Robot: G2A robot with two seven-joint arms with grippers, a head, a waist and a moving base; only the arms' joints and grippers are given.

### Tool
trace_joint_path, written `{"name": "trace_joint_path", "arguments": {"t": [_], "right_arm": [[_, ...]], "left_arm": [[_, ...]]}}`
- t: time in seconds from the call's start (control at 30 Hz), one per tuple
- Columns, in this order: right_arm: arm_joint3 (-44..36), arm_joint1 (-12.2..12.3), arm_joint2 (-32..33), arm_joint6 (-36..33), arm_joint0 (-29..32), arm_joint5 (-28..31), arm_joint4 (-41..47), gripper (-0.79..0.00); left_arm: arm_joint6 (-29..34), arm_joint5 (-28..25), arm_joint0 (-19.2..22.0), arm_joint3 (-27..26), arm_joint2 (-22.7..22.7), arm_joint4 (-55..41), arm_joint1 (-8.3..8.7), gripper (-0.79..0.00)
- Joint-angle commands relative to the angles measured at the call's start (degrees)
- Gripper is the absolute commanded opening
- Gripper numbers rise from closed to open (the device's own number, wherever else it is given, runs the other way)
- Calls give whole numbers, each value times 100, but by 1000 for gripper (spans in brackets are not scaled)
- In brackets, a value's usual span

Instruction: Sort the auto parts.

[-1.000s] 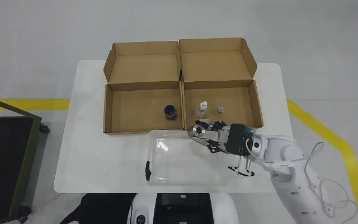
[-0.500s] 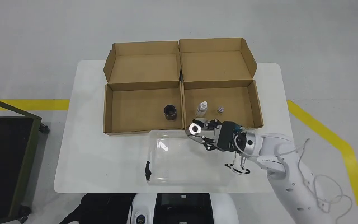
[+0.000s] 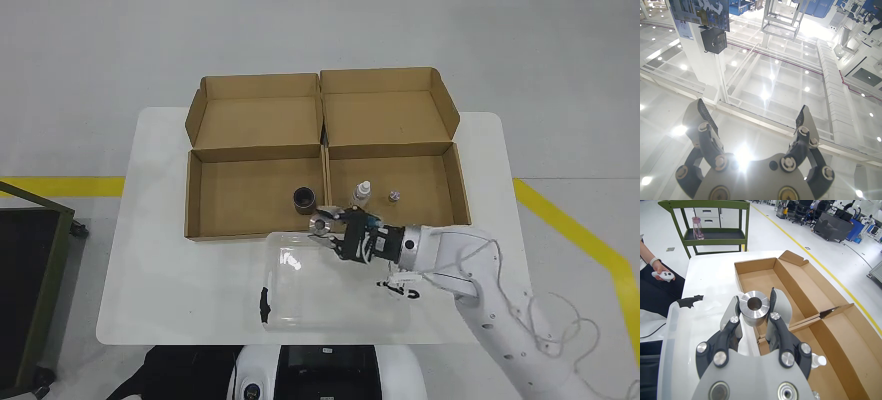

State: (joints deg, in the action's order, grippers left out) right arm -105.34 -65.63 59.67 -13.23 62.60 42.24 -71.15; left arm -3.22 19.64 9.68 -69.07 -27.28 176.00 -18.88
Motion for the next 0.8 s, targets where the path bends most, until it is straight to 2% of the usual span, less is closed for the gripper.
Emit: {"name": "trace_joint_path", "arguments": {"t": [0.0,0.33,0.77], "right_arm": [[83,-38,-167,-53,-148,-68,-14,-785],[632,-320,-1053,-399,-996,-469,55,-785],[1636,-726,-1857,-696,-1849,-999,192,-785]], "left_arm": [[0,0,0,0,0,0,0,0],[0,0,0,0,0,0,0,0],[0,0,0,0,0,0,0,0]]}}
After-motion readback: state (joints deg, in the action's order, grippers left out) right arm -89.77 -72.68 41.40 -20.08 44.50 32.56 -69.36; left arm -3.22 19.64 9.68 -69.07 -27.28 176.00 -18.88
